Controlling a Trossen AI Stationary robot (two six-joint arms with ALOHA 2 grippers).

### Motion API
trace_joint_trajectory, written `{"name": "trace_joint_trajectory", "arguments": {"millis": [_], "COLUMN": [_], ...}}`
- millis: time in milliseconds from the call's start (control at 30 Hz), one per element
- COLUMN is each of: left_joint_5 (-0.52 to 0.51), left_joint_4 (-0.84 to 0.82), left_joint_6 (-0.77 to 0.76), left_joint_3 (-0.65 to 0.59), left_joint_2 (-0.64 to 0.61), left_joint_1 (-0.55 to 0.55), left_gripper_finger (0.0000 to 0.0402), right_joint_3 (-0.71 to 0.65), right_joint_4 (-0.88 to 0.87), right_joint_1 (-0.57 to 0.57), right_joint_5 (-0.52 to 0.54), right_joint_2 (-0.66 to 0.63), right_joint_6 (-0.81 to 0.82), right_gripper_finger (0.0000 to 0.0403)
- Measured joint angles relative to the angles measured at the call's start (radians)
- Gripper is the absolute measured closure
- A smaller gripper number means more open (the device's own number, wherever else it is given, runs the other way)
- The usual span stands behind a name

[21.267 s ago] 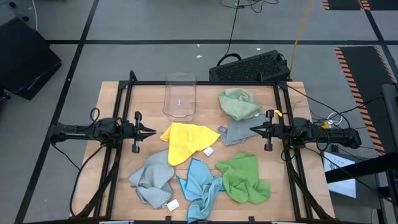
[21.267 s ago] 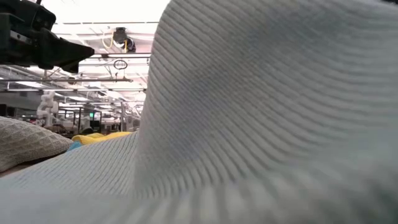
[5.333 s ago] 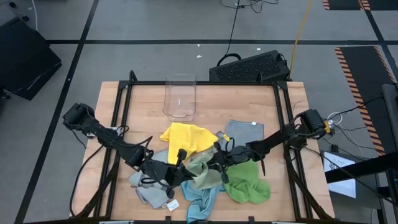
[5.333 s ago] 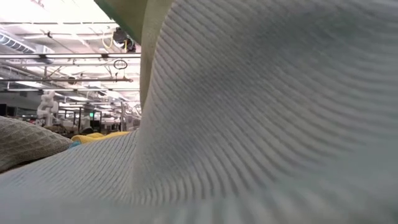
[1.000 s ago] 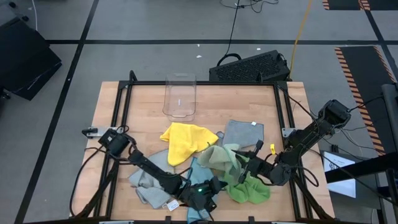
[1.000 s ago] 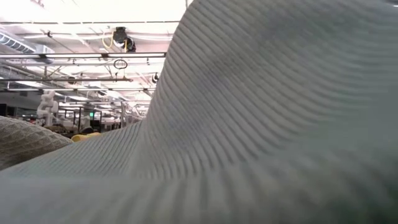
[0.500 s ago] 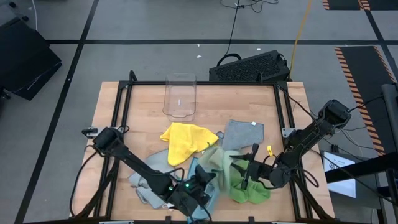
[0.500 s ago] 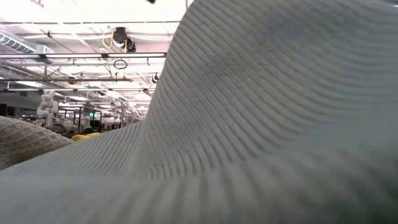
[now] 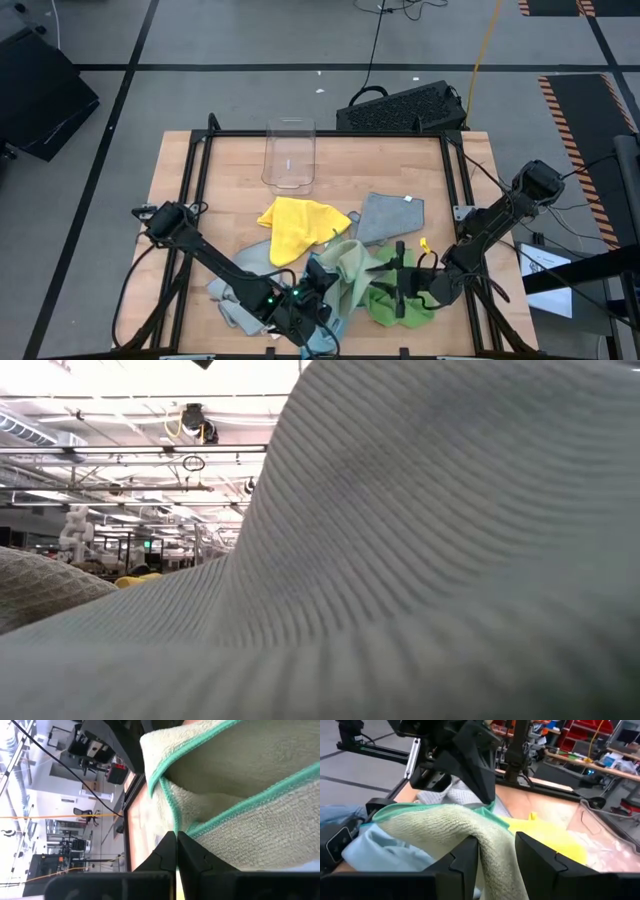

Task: Fold microfiber towels
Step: Fold the light green microfiber cloth

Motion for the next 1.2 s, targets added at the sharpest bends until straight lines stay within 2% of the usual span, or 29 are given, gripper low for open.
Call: {"name": "trace_joint_trajectory", "arguments": {"millis": [167,333,467,667,767,1200], "left_joint_5": [0.0,0.0,0.0,-0.001,-0.017,-0.026], "left_joint_4": [-0.076,-0.16,-0.2,-0.201,-0.19,-0.145], "left_joint_6": [-0.06,-0.161,-0.222,-0.221,-0.206,-0.184], "left_joint_3": [0.0,0.0,0.0,0.0,0.0,0.0], "left_joint_2": [0.0,0.0,0.0,0.0,0.0,0.0], "left_joint_1": [-0.001,0.003,-0.005,-0.05,-0.071,-0.083], "left_gripper_finger": [0.0398,0.0393,0.0397,0.0398,0.0394,0.0397], "right_joint_3": [0.0,0.0,0.0,0.0,0.0,0.0], "right_joint_4": [-0.089,-0.078,-0.087,-0.074,-0.075,-0.099], "right_joint_1": [0.0,0.007,0.016,0.021,0.013,-0.014], "right_joint_5": [0.0,0.041,0.105,0.098,0.047,0.032], "right_joint_2": [-0.03,-0.041,-0.04,-0.04,-0.04,-0.04], "right_joint_6": [0.049,0.085,0.143,0.221,0.273,0.284], "right_gripper_finger": [0.0279,0.0268,0.0233,0.0168,0.0151,0.0146]}}
